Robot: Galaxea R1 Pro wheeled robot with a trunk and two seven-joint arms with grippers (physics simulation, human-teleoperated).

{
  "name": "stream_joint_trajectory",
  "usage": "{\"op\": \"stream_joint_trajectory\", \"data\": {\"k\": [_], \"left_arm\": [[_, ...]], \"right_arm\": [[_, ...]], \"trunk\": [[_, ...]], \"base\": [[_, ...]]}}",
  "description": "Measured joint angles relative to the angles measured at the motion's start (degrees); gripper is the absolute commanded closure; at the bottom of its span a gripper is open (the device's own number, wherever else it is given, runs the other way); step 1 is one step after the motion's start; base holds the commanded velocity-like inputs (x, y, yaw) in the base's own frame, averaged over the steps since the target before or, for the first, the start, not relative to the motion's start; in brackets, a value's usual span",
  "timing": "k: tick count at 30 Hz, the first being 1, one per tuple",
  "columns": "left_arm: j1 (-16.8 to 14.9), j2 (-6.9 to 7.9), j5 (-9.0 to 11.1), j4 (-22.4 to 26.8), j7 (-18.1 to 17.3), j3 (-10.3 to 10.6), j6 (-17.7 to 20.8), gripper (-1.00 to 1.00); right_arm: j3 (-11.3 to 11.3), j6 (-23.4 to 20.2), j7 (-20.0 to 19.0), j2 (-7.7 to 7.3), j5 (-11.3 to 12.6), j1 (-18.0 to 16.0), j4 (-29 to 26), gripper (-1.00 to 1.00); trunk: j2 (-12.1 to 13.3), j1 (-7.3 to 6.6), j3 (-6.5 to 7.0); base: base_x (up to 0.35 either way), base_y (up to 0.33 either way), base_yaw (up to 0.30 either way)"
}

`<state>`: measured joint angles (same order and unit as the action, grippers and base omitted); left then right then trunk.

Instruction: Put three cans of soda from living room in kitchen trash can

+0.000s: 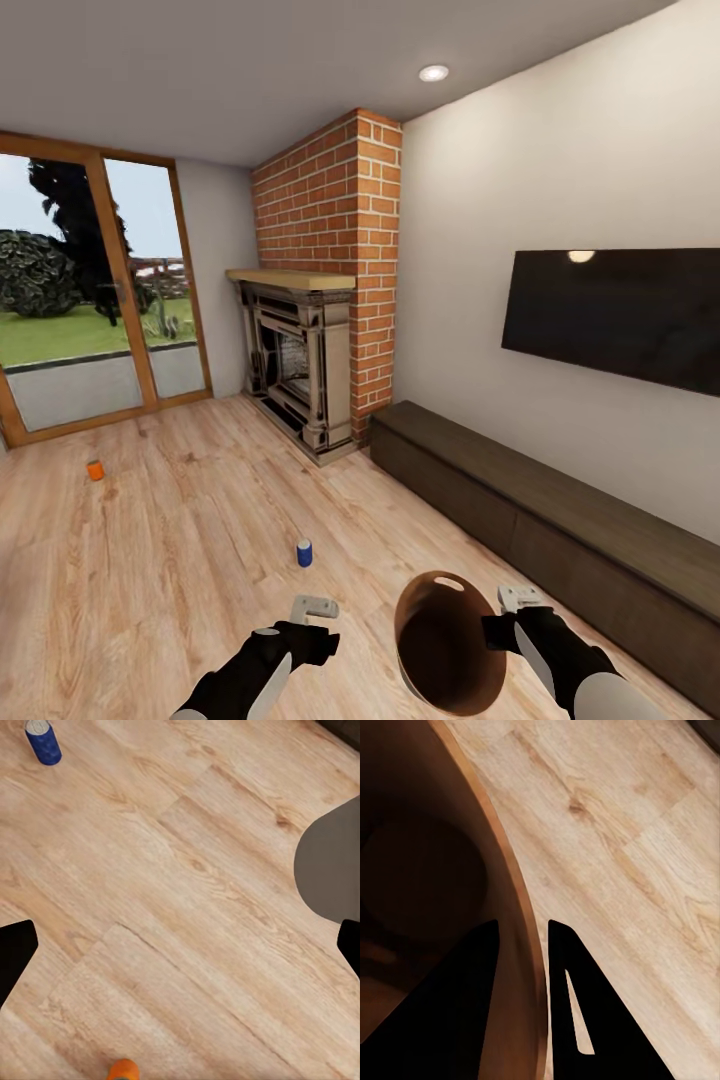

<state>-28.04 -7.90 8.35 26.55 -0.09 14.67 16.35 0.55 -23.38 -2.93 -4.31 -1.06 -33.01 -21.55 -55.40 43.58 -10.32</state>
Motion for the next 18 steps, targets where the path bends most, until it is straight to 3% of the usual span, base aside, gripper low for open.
{"op": "stream_joint_trajectory", "data": {"k": [18], "left_arm": [[0.2, -0.01, 0.0, 0.0, 0.0, 0.0, 0.0, -1.0]], "right_arm": [[0.0, 0.0, 0.0, 0.0, 0.0, 0.0, 0.0, 1.0]], "trunk": [[0.0, 0.0, 0.0]], "base": [[0.001, 0.0, 0.0]]}}
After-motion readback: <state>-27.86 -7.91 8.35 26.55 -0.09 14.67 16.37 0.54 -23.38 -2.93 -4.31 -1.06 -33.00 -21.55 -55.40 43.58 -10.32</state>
